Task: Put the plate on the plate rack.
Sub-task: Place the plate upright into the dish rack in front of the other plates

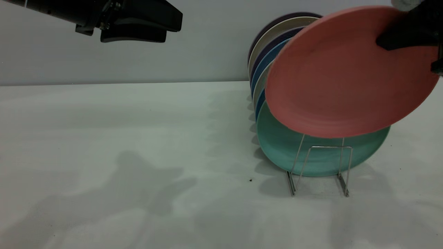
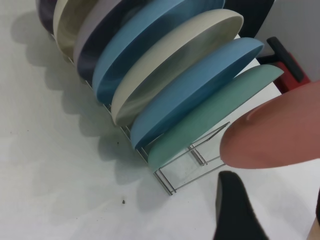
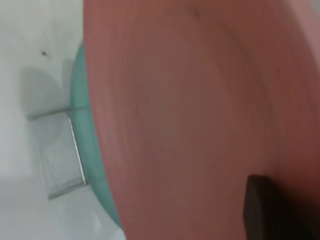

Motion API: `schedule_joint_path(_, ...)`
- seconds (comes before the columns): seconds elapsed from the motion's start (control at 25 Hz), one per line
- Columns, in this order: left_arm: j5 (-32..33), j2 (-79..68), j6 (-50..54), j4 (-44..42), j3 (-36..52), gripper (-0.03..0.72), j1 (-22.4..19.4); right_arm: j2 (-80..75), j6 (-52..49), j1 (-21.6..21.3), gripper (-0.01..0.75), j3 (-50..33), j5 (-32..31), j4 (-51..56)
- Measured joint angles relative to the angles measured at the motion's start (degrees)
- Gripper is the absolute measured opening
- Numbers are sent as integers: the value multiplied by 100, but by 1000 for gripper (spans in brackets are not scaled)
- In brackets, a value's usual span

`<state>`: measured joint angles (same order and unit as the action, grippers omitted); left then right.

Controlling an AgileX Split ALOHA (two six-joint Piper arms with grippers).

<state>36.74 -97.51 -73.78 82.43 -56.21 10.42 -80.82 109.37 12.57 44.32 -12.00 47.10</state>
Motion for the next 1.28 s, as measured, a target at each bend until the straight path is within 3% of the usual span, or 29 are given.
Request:
schedule_joint_path(0.52, -54, 0, 0, 24, 1, 427, 0, -583, 45, 5, 92, 16, 178, 13)
schedule_joint_path(0.84, -157, 5, 0, 31, 1, 427, 0, -902, 49, 328, 92, 160, 344, 38)
schedule_joint_path(1.28, -202, 5, 0, 37, 17, 427, 0, -1197, 49, 342, 108, 210, 367, 44)
